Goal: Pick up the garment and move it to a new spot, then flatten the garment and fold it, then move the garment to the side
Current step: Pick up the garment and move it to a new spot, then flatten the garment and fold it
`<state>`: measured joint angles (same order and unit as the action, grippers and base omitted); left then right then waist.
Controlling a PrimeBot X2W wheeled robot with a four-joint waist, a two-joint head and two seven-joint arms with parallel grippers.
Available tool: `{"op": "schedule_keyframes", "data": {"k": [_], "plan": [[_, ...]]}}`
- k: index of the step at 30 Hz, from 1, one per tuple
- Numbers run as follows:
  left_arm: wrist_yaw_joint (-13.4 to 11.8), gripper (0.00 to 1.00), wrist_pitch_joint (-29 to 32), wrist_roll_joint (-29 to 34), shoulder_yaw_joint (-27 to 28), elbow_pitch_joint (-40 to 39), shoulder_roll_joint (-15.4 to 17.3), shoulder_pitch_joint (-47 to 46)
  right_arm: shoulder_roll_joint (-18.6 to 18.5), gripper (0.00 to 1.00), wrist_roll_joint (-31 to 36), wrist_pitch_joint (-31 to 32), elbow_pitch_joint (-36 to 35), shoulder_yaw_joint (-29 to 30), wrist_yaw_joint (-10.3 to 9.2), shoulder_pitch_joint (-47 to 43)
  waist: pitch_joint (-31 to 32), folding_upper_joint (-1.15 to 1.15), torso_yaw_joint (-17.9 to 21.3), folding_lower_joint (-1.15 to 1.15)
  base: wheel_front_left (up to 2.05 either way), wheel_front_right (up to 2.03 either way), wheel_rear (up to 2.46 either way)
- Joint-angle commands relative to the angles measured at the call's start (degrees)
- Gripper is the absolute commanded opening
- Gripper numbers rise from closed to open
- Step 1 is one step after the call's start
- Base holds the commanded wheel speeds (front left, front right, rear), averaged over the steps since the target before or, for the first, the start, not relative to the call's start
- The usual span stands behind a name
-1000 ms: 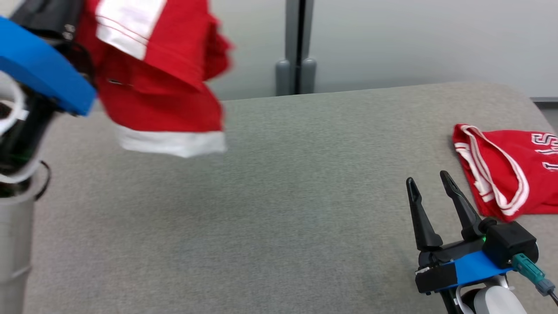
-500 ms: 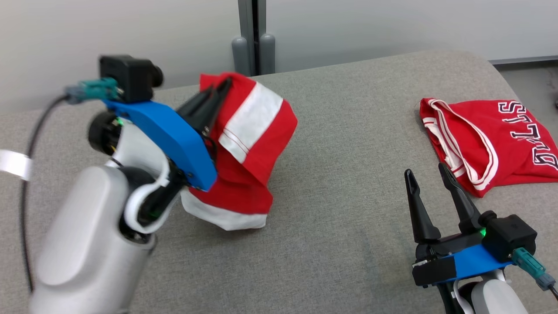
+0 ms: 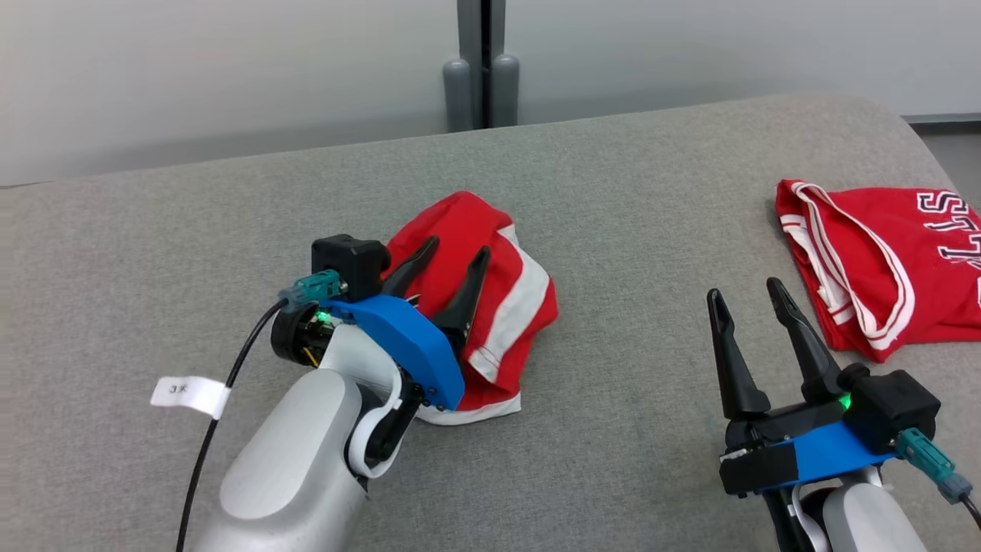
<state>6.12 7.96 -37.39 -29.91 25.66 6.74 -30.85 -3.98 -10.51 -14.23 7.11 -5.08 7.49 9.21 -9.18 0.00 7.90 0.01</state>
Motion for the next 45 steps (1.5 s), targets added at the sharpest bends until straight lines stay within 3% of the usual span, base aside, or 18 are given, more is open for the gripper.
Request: {"op": "schedule_keyframes", "data": {"k": [1, 7, 15, 28, 45], "plan": [[0.54, 1.0, -4.02, 0.52, -0.56, 0.04, -0.72, 0.14, -0.15, 1.0, 0.04, -0.21, 0.06, 0.59, 0.0, -0.3, 0.41, 0.0, -1.36, -0.01, 0.0, 0.0, 0.0], [0.97, 1.0, -12.48, 0.99, -1.05, -1.51, -1.3, 1.96, -0.53, 1.0, -0.08, 0.18, -0.08, 1.09, 0.0, -1.32, 1.83, 0.0, -3.97, -0.01, 0.0, 0.0, 0.0], [-1.07, 1.0, -21.4, 3.43, 2.01, -4.75, 3.63, 8.38, -0.43, 1.0, 0.12, 1.09, -0.83, 1.63, 0.0, -3.0, 4.03, 0.0, -7.34, -0.01, 0.0, 0.0, 0.0], [-4.34, 1.0, -23.16, 6.7, 10.71, -7.93, 9.62, 19.87, -0.01, 1.0, -0.49, 2.01, -0.63, 2.65, 0.0, -6.31, 7.2, 0.0, -9.05, -0.01, 0.0, 0.0, 0.0], [-4.27, 1.0, -23.2, 6.33, 15.24, -8.23, 10.44, 24.67, 0.74, 1.0, -0.65, 2.65, 1.51, 5.19, 0.0, -9.93, 9.7, 0.0, -8.61, -0.01, 0.0, 0.0, 0.0]]}}
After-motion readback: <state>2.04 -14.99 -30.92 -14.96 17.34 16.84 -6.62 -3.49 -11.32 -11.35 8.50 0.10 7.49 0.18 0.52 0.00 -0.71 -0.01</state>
